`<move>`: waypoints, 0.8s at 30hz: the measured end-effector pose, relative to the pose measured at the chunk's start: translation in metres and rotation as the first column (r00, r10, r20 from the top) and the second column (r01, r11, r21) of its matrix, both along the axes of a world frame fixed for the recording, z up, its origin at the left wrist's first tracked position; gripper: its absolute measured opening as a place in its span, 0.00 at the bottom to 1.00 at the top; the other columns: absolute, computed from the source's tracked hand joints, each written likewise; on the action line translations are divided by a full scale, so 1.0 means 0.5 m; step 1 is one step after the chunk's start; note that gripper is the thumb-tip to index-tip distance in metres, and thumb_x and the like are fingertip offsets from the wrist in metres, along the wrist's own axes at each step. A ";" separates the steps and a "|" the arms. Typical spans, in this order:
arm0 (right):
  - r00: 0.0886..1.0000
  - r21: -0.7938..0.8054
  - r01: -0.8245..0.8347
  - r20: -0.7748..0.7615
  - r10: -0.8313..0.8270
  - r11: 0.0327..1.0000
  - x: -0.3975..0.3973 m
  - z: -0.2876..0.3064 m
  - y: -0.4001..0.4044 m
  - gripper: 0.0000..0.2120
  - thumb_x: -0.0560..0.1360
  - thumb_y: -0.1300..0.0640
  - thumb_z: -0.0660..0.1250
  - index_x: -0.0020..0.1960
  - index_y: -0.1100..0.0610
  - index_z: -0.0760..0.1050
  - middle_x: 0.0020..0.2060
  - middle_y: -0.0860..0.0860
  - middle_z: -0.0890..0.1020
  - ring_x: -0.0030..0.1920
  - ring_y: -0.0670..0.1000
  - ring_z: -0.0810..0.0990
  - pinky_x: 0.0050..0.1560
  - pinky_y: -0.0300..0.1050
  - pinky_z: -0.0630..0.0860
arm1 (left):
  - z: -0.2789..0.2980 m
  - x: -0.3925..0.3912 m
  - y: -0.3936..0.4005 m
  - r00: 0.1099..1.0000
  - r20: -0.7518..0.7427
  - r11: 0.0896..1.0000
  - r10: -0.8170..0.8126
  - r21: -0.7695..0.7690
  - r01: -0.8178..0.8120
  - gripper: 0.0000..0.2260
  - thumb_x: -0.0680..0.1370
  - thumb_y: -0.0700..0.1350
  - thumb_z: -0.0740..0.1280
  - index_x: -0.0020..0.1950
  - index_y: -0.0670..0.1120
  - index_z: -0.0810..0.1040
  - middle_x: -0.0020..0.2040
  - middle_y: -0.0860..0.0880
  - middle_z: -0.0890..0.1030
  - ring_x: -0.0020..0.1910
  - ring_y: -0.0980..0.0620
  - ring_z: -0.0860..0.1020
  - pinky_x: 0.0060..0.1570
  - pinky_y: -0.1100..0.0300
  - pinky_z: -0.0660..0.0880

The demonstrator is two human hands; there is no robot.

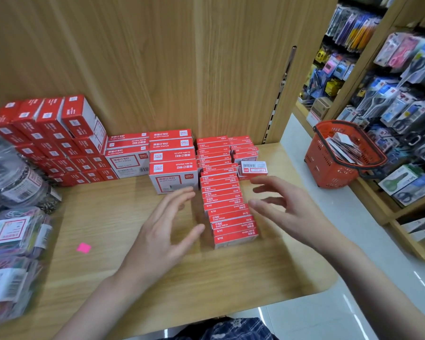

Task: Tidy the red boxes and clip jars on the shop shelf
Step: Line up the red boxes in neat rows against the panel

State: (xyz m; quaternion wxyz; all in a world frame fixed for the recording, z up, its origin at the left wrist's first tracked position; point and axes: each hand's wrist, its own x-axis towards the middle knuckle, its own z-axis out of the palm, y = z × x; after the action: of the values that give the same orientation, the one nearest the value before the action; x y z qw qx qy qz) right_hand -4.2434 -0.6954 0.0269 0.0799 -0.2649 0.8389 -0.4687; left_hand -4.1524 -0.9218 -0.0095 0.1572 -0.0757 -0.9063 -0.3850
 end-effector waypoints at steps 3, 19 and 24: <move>0.997 -0.085 0.007 0.076 0.000 0.996 -0.045 0.005 -0.032 0.13 0.77 0.62 0.61 0.59 0.50 0.68 0.56 0.44 0.76 0.58 0.43 0.74 0.59 0.34 0.72 | 0.034 -0.026 -0.002 0.982 -0.184 0.986 0.029 -0.156 -0.059 0.17 0.77 0.49 0.59 0.63 0.43 0.73 0.62 0.51 0.73 0.63 0.58 0.69 0.65 0.64 0.63; 0.971 0.503 -0.018 -0.196 0.135 0.864 -0.165 -0.026 -0.121 0.33 0.73 0.45 0.38 0.75 0.54 0.50 0.75 0.48 0.51 0.74 0.44 0.44 0.72 0.48 0.36 | 0.093 -0.169 -0.064 0.982 0.147 0.694 0.115 -0.720 0.026 0.43 0.67 0.70 0.32 0.75 0.44 0.40 0.74 0.48 0.38 0.73 0.53 0.36 0.70 0.57 0.31; 0.964 0.555 -0.011 -0.215 0.156 0.832 -0.154 -0.014 -0.146 0.33 0.72 0.46 0.37 0.75 0.56 0.48 0.75 0.49 0.49 0.74 0.44 0.42 0.71 0.46 0.35 | 0.099 -0.175 -0.076 0.965 0.241 0.647 0.105 -0.754 0.118 0.45 0.70 0.71 0.44 0.74 0.43 0.34 0.73 0.47 0.32 0.70 0.53 0.30 0.67 0.59 0.30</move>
State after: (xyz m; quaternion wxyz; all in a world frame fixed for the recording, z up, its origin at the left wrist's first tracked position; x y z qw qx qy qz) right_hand -4.3203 -0.7683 0.0199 0.0662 -0.3248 0.9285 -0.1672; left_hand -4.2397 -0.9596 0.0398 -0.0123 -0.0863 -0.9959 0.0248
